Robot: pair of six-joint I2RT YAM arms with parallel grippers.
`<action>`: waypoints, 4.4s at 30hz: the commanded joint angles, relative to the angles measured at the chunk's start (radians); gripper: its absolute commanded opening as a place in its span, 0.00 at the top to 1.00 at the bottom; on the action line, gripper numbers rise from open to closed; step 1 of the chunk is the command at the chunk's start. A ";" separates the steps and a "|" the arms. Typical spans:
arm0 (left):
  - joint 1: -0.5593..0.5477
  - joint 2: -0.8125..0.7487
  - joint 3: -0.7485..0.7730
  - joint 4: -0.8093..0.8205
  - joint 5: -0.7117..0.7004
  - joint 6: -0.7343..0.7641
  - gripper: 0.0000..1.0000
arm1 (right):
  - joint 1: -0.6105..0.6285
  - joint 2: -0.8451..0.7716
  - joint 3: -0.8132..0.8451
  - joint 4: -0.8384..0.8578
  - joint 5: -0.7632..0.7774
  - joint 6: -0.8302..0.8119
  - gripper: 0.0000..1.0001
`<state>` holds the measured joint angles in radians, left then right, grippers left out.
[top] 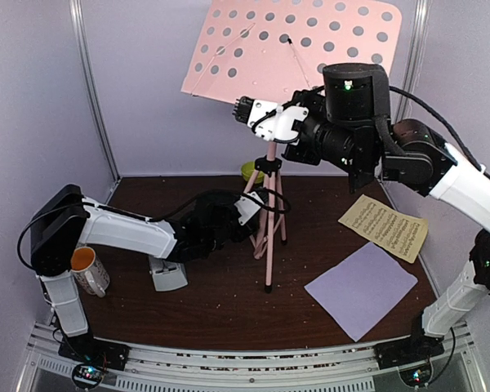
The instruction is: Set up the instrument practice props
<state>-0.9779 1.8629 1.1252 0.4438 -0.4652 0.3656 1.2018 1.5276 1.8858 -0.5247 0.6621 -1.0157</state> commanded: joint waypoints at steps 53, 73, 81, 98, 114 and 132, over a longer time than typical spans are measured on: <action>0.001 -0.266 -0.139 -0.182 0.163 -0.198 0.03 | 0.134 -0.230 -0.453 0.708 0.032 -0.107 0.49; 0.001 -0.300 -0.155 -0.217 0.206 -0.223 0.02 | 0.164 -0.291 -0.498 0.571 -0.005 0.012 0.19; 0.001 -0.320 -0.157 -0.241 0.216 -0.232 0.02 | 0.234 -0.332 -0.521 0.489 -0.030 0.087 0.02; 0.001 -0.499 -0.247 -0.290 0.167 -0.362 0.02 | 0.363 -0.390 -0.539 0.272 -0.066 0.562 0.00; 0.001 -0.553 -0.277 -0.297 0.161 -0.486 0.02 | 0.357 -0.456 -0.939 0.457 -0.054 1.051 0.00; 0.029 -0.353 -0.086 -0.404 0.502 -0.385 0.11 | 0.016 -0.344 -1.111 0.657 -0.267 1.399 0.21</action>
<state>-0.9634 1.4555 0.9714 0.0509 -0.0544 -0.0444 1.2743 1.1545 0.7731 0.0650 0.4751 0.3290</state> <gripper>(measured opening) 0.897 0.824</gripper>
